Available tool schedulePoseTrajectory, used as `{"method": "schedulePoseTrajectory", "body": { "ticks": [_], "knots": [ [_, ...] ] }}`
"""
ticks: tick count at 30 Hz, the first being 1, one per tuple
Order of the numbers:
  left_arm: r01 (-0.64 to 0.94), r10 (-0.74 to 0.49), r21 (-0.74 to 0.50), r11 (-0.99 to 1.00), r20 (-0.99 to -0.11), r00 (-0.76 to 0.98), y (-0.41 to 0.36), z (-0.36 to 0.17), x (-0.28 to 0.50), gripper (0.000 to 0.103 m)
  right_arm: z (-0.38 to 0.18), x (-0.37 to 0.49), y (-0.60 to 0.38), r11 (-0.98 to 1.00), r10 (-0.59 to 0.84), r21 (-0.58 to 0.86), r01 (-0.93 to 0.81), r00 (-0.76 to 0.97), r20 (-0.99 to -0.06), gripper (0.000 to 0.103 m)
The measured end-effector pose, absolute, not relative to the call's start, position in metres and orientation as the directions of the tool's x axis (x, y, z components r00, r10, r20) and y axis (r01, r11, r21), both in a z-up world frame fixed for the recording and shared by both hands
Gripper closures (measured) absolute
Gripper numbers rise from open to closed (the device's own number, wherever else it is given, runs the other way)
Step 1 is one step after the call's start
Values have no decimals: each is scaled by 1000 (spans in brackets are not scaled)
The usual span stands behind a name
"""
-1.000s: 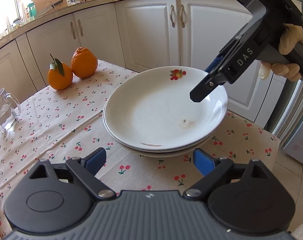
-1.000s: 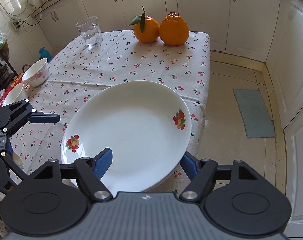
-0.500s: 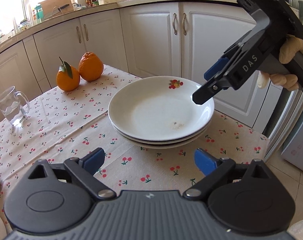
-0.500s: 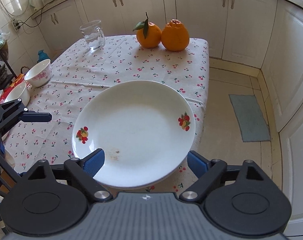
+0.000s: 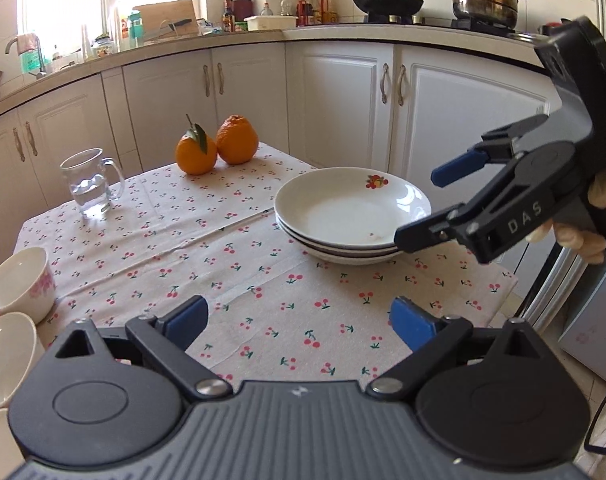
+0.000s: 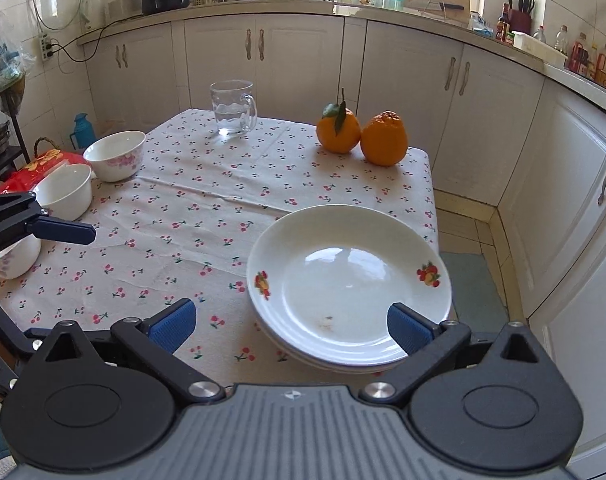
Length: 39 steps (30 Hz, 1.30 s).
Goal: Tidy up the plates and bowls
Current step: 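Open the right tool and withdraw it from the plate stack, then move the right tool toward the white pink-flower bowls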
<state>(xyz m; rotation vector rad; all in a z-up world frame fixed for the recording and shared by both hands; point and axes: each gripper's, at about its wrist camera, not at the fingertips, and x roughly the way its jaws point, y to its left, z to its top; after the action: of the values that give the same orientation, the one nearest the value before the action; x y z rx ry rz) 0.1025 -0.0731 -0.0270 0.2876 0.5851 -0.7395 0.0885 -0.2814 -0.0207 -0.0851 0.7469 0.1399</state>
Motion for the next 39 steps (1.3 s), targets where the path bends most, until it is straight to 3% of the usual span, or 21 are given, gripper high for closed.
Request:
{"method": "schedulePoseTrajectory", "body": {
  "ticks": [18,30,39],
  "knots": [
    [541,-441,14,841,-563,700,29,-37,74,3,-36,76,-174,980,122,-38,-195,740,-662,0],
    [395,-310,42,918,-544,779,98,-36,65,3,-26,111,-89,919,274,-35,-392,700,-660,0],
    [322,-237,45,946,-582,778,144,-53,67,3,-26,137,-22,834,404,-19,-552,634,-660,0]
  ]
}}
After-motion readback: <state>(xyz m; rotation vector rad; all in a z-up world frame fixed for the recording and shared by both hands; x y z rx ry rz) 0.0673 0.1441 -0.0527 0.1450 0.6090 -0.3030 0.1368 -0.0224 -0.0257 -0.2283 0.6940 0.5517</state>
